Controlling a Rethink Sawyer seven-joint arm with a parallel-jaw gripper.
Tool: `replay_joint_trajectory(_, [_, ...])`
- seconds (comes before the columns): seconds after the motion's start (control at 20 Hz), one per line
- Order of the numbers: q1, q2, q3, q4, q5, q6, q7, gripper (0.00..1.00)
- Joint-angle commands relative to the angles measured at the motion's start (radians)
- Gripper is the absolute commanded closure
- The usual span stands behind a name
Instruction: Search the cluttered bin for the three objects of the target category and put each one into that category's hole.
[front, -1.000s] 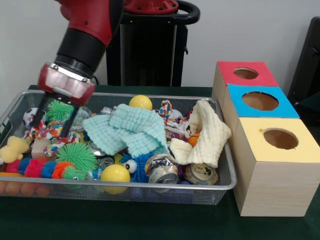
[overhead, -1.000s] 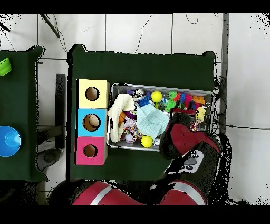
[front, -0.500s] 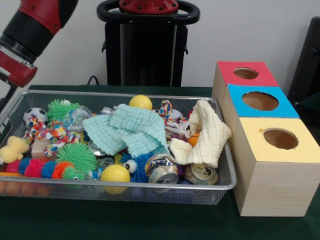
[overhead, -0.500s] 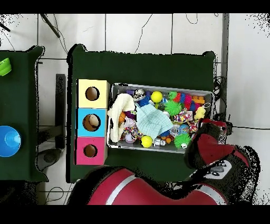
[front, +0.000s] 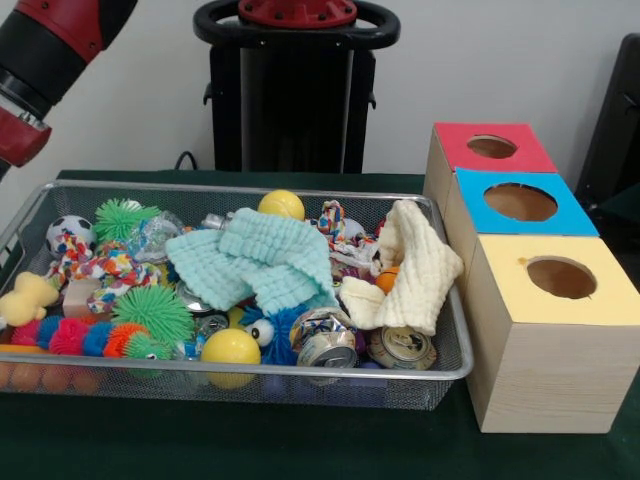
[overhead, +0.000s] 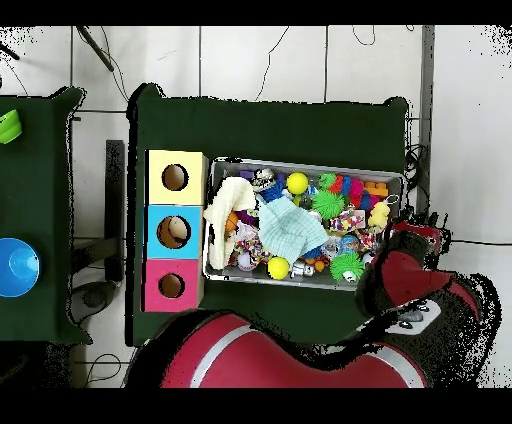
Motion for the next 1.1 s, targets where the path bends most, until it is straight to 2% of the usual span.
replay_joint_trajectory(0.05, [0.045, 0.047, 0.052, -0.062, 0.056, 0.031, 0.01, 0.0])
replay_joint_trajectory(0.2, [0.06, 0.046, 0.034, -0.051, 0.056, 0.045, 0.012, 0.0])
replay_joint_trajectory(0.5, [0.066, 0.017, 0.046, -0.026, 0.018, 0.067, 0.032, 0.0])
replay_joint_trajectory(0.65, [0.073, 0.036, 0.038, -0.018, 0.041, 0.044, 0.032, 0.0])
replay_joint_trajectory(0.85, [0.079, 0.039, 0.051, -0.024, 0.041, 0.064, 0.039, 0.0])
replay_joint_trajectory(1.1, [0.093, 0.002, 0.059, 0.003, 0.02, 0.103, 0.052, 0.0])
